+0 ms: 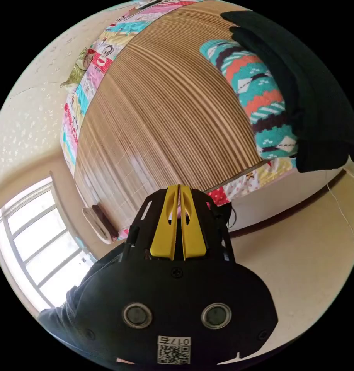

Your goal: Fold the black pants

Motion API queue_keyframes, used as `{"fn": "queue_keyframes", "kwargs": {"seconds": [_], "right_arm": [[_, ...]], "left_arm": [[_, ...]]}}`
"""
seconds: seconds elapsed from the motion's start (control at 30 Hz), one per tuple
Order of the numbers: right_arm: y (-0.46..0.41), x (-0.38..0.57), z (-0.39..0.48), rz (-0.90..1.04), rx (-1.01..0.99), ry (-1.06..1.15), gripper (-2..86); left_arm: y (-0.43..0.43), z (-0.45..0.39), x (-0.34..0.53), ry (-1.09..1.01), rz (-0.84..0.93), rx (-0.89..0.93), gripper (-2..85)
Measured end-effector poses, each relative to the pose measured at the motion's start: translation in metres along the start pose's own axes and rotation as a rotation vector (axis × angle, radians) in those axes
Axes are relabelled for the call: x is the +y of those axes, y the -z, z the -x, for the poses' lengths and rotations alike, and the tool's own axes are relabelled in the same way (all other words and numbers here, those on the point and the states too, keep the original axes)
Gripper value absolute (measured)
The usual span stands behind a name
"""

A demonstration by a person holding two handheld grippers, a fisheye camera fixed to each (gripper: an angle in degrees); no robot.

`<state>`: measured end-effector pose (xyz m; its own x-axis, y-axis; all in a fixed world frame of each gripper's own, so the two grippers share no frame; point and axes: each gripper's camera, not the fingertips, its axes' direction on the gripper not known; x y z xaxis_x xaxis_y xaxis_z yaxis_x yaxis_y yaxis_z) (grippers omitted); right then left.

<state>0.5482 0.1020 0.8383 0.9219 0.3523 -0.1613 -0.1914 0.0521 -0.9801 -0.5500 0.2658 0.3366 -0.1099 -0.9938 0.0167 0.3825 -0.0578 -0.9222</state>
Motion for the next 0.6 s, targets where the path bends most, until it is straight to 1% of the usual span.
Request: {"fn": "queue_keyframes", "kwargs": {"seconds": [0.03, 0.07, 0.1, 0.2, 0.23, 0.33, 0.4, 0.43, 0.5, 0.53, 0.6], "right_arm": [[0.017, 0.007, -0.011, -0.097, 0.083, -0.037, 1.1], [0.034, 0.010, -0.023, -0.166, 0.128, -0.053, 1.5], [0.043, 0.011, -0.029, -0.193, 0.152, -0.066, 1.7], [0.086, 0.009, -0.057, -0.298, 0.236, -0.060, 4.4], [0.101, 0.008, -0.063, -0.332, 0.247, -0.035, 6.2], [0.130, 0.005, -0.068, -0.406, 0.343, 0.011, 7.9], [0.133, 0.001, -0.073, -0.405, 0.382, 0.020, 9.0], [0.126, -0.005, -0.081, -0.362, 0.394, 0.018, 9.9], [0.107, -0.015, -0.094, -0.248, 0.393, 0.012, 11.6], [0.096, -0.015, -0.096, -0.232, 0.404, 0.033, 12.7], [0.090, -0.008, -0.097, -0.265, 0.433, 0.047, 13.1]], "left_arm": [[-0.002, -0.022, -0.004, -0.062, 0.023, -0.056, -1.0], [-0.009, -0.059, -0.006, -0.161, 0.062, -0.160, -1.0], [-0.017, -0.088, -0.003, -0.215, 0.077, -0.240, -1.0], [-0.048, -0.128, 0.015, -0.288, 0.076, -0.312, -1.0], [-0.055, -0.132, 0.019, -0.291, 0.070, -0.311, -1.0], [-0.080, -0.147, 0.042, -0.311, 0.023, -0.320, -1.0], [-0.080, -0.168, 0.060, -0.390, -0.052, -0.353, -1.0], [-0.079, -0.173, 0.064, -0.410, -0.068, -0.350, -1.0], [-0.071, -0.187, 0.083, -0.467, -0.135, -0.264, -1.0], [-0.069, -0.190, 0.088, -0.478, -0.158, -0.235, -1.0], [-0.057, -0.200, 0.112, -0.518, -0.253, -0.134, -1.0]]}}
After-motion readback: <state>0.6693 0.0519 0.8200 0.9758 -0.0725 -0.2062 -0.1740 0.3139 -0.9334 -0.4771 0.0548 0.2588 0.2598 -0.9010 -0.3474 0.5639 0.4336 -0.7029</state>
